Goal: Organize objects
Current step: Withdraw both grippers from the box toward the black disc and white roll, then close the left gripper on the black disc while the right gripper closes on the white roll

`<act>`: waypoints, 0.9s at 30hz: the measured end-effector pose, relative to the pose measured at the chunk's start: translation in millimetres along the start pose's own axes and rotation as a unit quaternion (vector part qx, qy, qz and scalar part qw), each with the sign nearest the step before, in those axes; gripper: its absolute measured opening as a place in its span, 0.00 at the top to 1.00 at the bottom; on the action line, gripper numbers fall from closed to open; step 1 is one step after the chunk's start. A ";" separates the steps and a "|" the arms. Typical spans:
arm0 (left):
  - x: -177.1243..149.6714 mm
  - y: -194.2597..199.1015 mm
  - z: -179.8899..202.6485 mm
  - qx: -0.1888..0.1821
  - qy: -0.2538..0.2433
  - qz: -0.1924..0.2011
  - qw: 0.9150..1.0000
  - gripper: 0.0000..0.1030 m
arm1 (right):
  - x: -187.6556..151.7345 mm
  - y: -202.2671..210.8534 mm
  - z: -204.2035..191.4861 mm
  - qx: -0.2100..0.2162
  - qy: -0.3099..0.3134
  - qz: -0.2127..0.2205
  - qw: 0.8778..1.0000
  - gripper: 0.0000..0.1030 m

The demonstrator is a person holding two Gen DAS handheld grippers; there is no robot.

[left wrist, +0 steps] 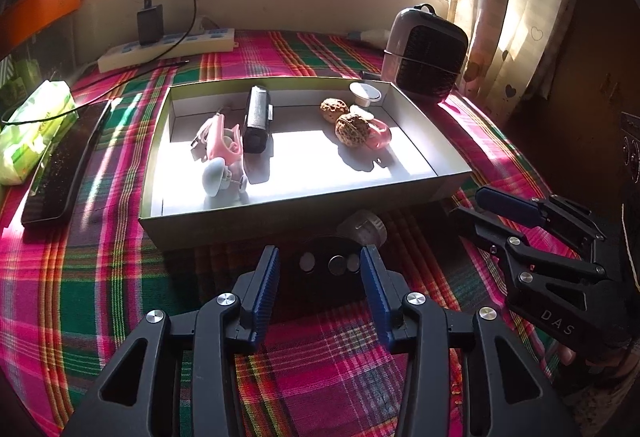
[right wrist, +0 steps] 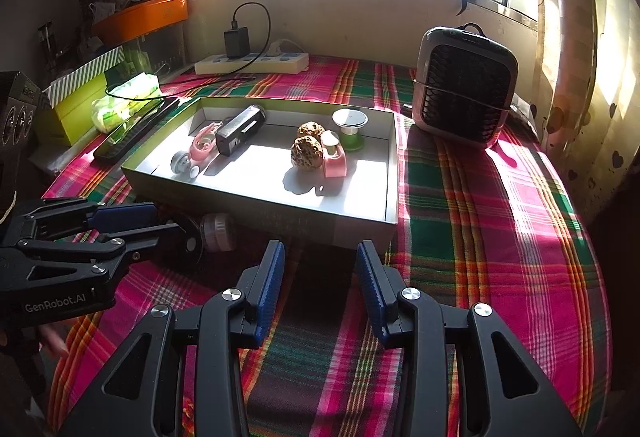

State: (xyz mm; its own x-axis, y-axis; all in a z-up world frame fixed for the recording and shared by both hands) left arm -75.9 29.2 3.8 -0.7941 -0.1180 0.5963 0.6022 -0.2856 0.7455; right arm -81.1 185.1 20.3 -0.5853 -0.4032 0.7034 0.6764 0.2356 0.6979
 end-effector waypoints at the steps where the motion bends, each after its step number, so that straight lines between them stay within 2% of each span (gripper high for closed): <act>1: 0.2 -1.2 0.2 0.000 0.000 -0.001 1.000 0.61 | -0.4 0.1 0.4 0.000 0.000 0.000 1.000 0.62; 6: 1.7 -7.4 -0.9 0.008 0.001 -0.005 1.000 0.61 | -1.0 -1.1 0.9 0.001 0.000 -0.003 1.000 0.62; 13: 1.8 -10.5 -7.8 -0.005 0.020 -0.010 1.000 0.62 | 0.1 -3.6 -0.9 0.002 0.000 -0.007 1.000 0.62; 16: 1.6 -10.3 -8.7 -0.013 0.021 -0.008 1.000 0.73 | 0.8 -4.8 -3.6 0.003 0.002 -0.009 1.000 0.62; 27: 0.4 -3.1 -25.2 -0.012 0.036 -0.002 0.999 0.73 | 4.6 -9.1 -17.2 0.014 0.008 -0.017 1.000 0.62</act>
Point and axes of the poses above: each gripper's, at about its wrist camera, not at the fingertips, and y roughly against the way its jaws point, z to its right, x to its top, the point moved 2 cm from there along -y, roughly the way its jaws point, and after that the axes turned 10 degrees about y, right-handed, at the moved point
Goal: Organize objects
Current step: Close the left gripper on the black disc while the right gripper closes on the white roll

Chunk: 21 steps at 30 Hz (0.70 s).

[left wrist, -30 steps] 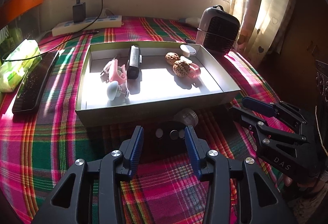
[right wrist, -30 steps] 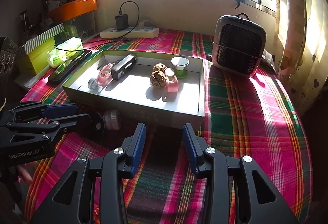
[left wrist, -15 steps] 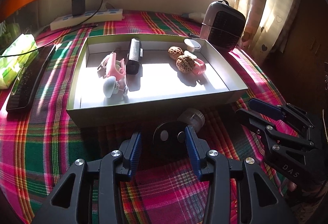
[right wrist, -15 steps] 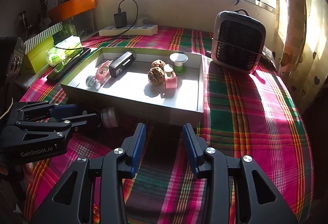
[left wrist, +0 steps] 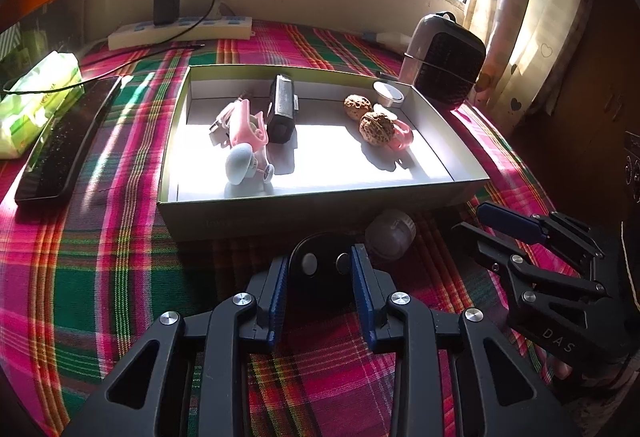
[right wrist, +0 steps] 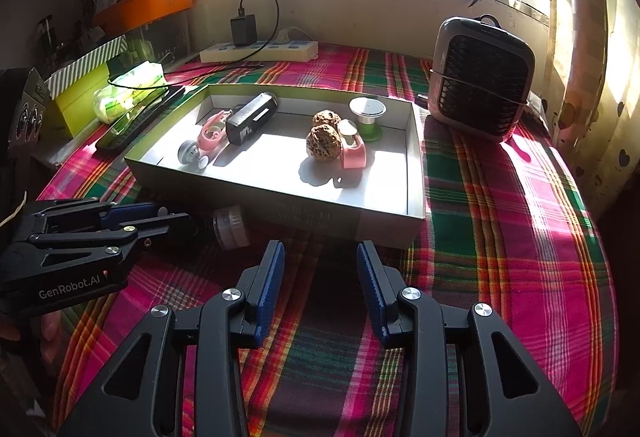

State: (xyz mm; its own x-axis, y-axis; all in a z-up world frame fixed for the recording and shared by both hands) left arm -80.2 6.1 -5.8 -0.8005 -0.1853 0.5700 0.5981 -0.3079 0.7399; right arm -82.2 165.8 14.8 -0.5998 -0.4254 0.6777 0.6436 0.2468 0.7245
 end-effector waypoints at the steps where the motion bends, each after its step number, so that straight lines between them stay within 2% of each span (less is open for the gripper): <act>1: -0.1 1.2 -2.8 0.002 0.002 0.001 1.000 0.73 | 0.8 0.0 -2.5 0.004 0.002 0.001 1.000 0.62; 12: 0.5 13.5 -33.6 0.018 0.029 0.015 0.999 0.73 | 9.0 -11.9 -30.5 0.047 0.014 -0.001 0.999 0.62; 21: 1.8 13.8 -45.1 0.018 0.040 0.017 0.999 0.73 | 13.7 -24.4 -40.6 0.054 0.017 -0.014 0.998 0.62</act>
Point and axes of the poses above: each gripper's, at about its wrist camera, not at the fingertips, and y roughly against the way its jaws point, z to its right, x to its top, the point moved 2 cm from there along -y, roughly the way its jaws point, and after that the axes turned 10 degrees about y, right-handed, at the moved point
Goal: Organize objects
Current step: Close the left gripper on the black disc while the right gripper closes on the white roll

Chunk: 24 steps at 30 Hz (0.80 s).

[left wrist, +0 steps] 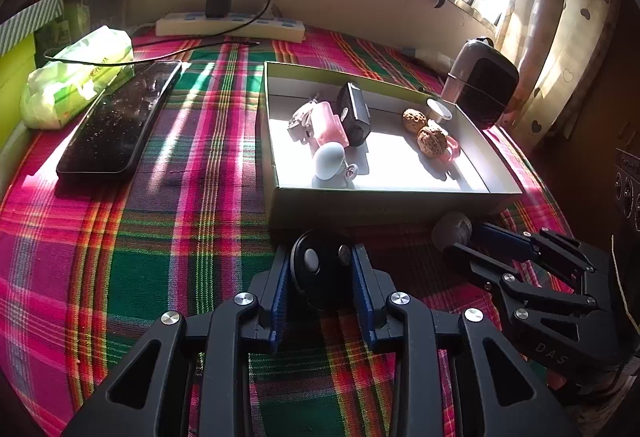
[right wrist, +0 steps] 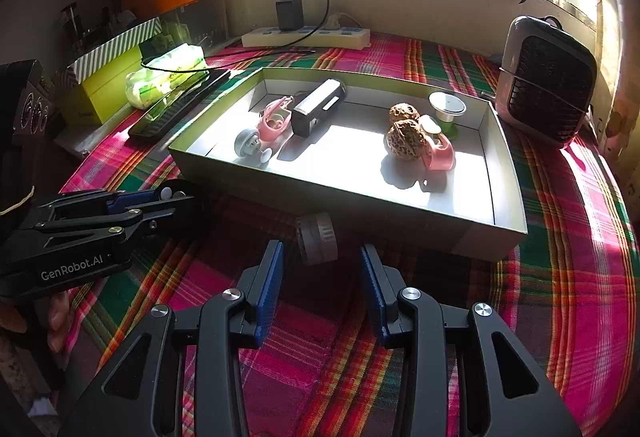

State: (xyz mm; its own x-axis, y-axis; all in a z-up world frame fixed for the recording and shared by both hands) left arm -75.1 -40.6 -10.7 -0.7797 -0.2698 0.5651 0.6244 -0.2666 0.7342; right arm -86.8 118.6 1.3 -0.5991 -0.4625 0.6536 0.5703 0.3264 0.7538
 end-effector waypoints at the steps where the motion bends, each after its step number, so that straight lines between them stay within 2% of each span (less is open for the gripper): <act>1: 0.3 -0.1 0.0 -0.001 0.000 0.000 1.000 0.73 | 0.7 -1.0 -0.7 -0.002 0.001 -0.001 1.000 0.62; 19: 1.6 -1.1 -0.2 -0.003 0.000 0.000 1.000 0.73 | 4.1 -10.2 -0.3 0.006 -0.011 -0.013 1.000 0.62; 22: 1.5 -1.2 -0.1 -0.004 0.000 0.000 1.000 0.73 | 4.2 -10.4 -0.1 0.007 -0.012 -0.012 1.000 0.68; 24: 1.4 -1.2 0.1 -0.003 0.000 0.000 1.000 0.73 | 4.2 -10.3 0.0 0.006 -0.012 -0.013 1.000 0.69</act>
Point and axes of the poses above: each gripper's, at about its wrist camera, not at the fingertips, and y roughly against the way its jaws point, z to its right, x to its top, the point moved 2 cm from there along -y, roughly the way its jaws point, and after that the axes turned 10 degrees about y, right-handed, at the moved point
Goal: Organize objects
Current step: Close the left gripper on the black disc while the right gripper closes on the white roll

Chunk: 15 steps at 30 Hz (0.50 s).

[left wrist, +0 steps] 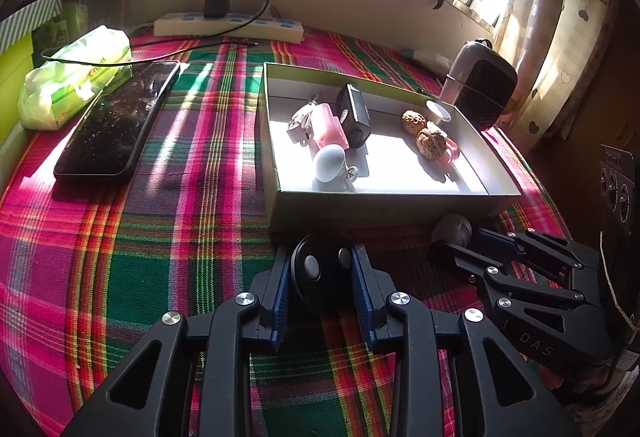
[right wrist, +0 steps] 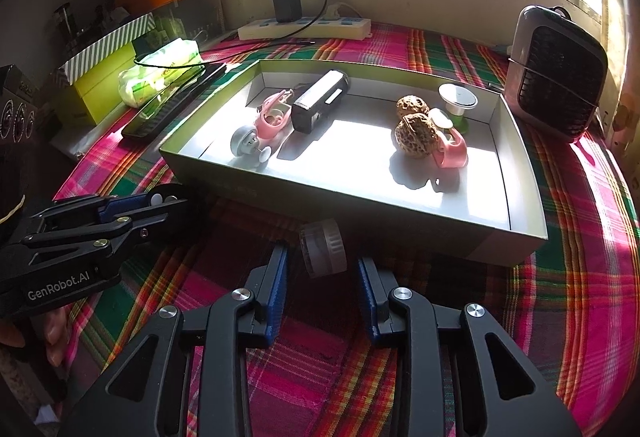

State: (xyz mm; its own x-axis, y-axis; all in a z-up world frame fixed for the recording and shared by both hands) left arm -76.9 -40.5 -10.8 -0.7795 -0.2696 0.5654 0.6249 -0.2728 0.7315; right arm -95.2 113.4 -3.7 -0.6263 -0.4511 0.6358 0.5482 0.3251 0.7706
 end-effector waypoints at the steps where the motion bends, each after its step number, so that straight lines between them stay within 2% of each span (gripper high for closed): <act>1: 0.1 -0.1 0.1 0.000 0.000 0.000 1.000 0.73 | 0.0 0.1 0.1 0.000 0.000 0.000 1.000 0.69; 5: 0.4 -0.4 0.3 0.000 0.000 0.000 1.000 0.73 | -0.4 0.1 0.5 -0.002 -0.001 0.000 1.000 0.79; 15: -0.3 -0.2 0.4 0.001 0.000 0.000 1.000 0.73 | -0.4 -0.1 -1.2 -0.001 0.000 0.000 1.000 0.81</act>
State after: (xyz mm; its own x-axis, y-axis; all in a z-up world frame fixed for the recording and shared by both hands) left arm -76.8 -40.0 -10.9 -0.7792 -0.2690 0.5662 0.6253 -0.2713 0.7317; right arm -94.3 112.5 -4.1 -0.6263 -0.4511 0.6358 0.5488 0.3241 0.7706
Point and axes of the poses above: each gripper's, at about its wrist camera, not at the fingertips, and y roughly against the way its jaws point, z to its right, x to its top, the point moved 2 cm from there along -y, roughly the way its jaws point, and after that the axes turned 10 degrees about y, right-handed, at the moved point
